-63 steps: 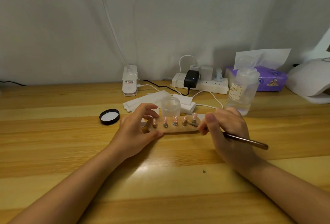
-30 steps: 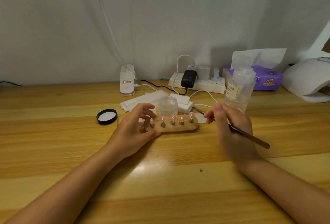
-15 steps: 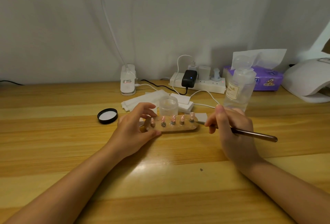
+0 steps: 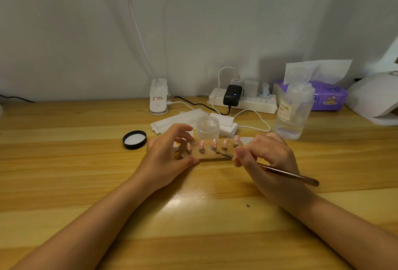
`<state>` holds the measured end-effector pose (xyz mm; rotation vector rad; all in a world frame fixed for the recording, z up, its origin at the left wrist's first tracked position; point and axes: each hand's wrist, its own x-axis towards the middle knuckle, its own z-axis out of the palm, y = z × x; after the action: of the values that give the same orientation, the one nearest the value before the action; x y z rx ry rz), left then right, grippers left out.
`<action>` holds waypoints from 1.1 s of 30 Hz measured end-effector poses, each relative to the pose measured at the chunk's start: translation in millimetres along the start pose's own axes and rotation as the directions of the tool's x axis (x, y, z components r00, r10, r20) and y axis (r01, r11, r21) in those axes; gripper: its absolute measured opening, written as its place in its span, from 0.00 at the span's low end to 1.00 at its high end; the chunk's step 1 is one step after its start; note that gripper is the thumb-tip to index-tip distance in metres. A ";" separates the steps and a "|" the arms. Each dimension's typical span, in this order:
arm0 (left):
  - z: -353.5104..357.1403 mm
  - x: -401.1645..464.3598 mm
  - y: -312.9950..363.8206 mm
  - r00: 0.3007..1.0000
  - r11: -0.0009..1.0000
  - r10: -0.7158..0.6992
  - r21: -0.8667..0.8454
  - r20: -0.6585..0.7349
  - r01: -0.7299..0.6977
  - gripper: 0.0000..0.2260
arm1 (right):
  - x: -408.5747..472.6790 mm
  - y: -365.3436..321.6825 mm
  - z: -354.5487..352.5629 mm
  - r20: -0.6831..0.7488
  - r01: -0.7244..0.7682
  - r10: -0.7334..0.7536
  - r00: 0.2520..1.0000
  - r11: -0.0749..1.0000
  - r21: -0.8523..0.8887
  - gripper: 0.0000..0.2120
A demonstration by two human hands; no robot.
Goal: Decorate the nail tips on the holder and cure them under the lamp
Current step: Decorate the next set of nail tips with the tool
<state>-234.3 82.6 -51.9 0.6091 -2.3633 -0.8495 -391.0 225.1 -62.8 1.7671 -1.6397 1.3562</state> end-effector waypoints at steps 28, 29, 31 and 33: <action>6.7 -0.5 -3.5 0.988 0.975 0.140 0.181 -0.058 -0.128 0.27 | 2.3 -9.8 10.5 0.041 0.094 -0.093 0.995 0.995 -0.033 0.17; 6.7 -0.6 -3.6 0.988 0.976 0.143 0.173 -0.062 -0.131 0.28 | 1.6 -10.2 10.4 0.044 0.113 -0.112 0.993 0.994 -0.013 0.17; 6.9 -0.7 -3.2 0.986 0.977 0.153 0.157 -0.070 -0.141 0.28 | 0.2 -12.1 10.7 0.049 0.142 -0.142 0.989 0.990 0.018 0.18; 7.1 -0.7 -2.6 0.982 0.975 0.175 0.153 -0.076 -0.162 0.28 | 0.5 -13.7 11.1 0.075 0.126 -0.128 0.989 0.991 0.034 0.16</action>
<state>-237.6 84.2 -58.6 0.4842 -2.3704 -0.5670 -374.4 219.5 -63.2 1.9287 -1.5239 1.2755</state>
